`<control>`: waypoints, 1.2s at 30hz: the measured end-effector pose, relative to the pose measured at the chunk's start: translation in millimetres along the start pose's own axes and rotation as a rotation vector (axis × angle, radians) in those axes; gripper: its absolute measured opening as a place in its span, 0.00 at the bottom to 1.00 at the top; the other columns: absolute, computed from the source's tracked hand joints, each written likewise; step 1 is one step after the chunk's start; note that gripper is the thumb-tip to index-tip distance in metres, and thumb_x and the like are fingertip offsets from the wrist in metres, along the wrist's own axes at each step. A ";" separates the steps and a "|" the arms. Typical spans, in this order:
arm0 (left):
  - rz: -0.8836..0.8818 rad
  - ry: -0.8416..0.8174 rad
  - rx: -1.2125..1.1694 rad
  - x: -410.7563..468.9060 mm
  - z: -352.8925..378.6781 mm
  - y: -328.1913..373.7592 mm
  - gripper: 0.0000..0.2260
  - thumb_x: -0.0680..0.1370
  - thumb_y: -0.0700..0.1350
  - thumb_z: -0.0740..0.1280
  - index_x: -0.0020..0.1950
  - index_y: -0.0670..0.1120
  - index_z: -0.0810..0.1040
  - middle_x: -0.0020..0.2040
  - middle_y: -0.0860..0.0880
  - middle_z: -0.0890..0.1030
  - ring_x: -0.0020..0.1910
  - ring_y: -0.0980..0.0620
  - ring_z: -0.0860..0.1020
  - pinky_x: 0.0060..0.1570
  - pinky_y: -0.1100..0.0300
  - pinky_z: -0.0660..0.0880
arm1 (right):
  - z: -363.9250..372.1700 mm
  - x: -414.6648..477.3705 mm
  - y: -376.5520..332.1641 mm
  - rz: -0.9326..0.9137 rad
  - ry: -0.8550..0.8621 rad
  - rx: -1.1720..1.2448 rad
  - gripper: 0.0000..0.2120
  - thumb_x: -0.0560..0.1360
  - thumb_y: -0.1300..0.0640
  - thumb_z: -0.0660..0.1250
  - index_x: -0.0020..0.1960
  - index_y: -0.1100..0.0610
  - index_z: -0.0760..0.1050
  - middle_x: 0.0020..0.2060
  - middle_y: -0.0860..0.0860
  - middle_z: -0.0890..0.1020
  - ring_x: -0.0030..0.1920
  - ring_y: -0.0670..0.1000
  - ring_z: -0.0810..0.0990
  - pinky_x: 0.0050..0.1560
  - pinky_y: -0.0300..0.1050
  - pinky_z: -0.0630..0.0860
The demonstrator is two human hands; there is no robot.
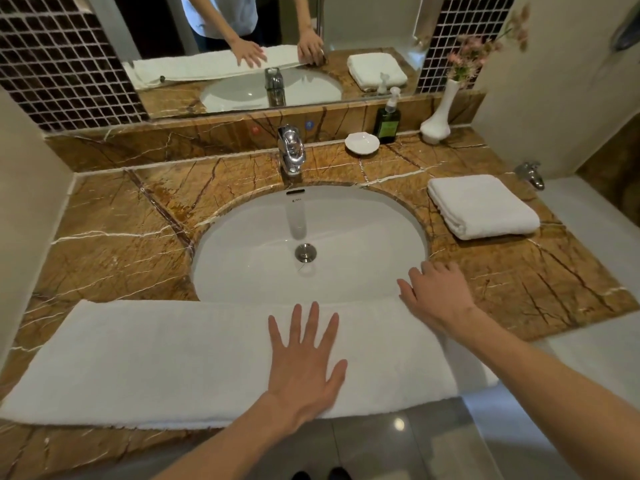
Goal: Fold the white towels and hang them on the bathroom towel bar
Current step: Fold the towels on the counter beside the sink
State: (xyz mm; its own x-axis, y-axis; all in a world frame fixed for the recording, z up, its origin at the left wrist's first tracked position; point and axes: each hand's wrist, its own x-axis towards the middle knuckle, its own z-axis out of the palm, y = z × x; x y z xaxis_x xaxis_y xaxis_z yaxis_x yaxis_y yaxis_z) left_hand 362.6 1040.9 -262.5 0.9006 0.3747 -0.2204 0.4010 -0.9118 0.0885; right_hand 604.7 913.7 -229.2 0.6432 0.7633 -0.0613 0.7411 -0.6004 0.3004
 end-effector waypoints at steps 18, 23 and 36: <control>0.056 0.007 -0.058 30.3 -0.8 33.4 0.29 0.74 0.65 0.31 0.73 0.59 0.30 0.77 0.48 0.35 0.74 0.43 0.32 0.67 0.37 0.28 | 28.5 -16.6 -10.8 -0.060 -0.182 0.362 0.34 0.77 0.36 0.35 0.76 0.49 0.58 0.77 0.54 0.56 0.77 0.52 0.46 0.76 0.54 0.39; 0.047 -0.006 -0.048 31.3 0.5 34.2 0.29 0.74 0.64 0.32 0.73 0.58 0.29 0.77 0.48 0.35 0.75 0.43 0.32 0.67 0.36 0.29 | 27.7 -16.6 -13.3 -0.052 -0.154 0.386 0.31 0.79 0.38 0.39 0.75 0.50 0.61 0.76 0.54 0.59 0.77 0.52 0.49 0.76 0.54 0.40; 0.031 -0.106 -0.155 60.2 -20.6 49.3 0.30 0.79 0.61 0.45 0.78 0.52 0.42 0.79 0.46 0.45 0.77 0.47 0.42 0.71 0.42 0.35 | 16.9 -22.8 24.1 -0.097 0.038 0.529 0.18 0.80 0.48 0.54 0.65 0.52 0.73 0.62 0.49 0.75 0.64 0.50 0.69 0.65 0.44 0.60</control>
State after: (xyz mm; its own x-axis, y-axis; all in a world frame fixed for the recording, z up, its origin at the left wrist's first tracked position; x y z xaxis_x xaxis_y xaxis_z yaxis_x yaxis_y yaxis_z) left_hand 440.0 1022.0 -251.4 0.8933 0.3199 -0.3157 0.4021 -0.8826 0.2437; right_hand 611.2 877.8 -236.6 0.5672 0.8232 -0.0270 0.7987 -0.5577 -0.2258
